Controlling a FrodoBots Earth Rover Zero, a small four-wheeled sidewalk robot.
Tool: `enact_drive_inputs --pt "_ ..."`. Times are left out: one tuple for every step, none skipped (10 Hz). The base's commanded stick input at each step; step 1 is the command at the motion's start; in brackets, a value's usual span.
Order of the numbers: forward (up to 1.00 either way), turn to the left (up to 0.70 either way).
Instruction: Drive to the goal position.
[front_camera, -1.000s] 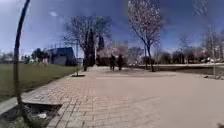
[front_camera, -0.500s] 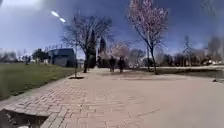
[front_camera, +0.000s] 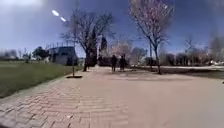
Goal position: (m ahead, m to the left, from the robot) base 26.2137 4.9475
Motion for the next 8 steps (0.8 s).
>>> enact_drive_inputs --pt "0.91 0.33" --pt "0.91 0.34" --pt "0.91 0.33" --pt "0.91 0.03" --pt "0.91 0.00" --pt "0.91 0.00" --pt "0.91 0.00" --pt "0.91 0.00"
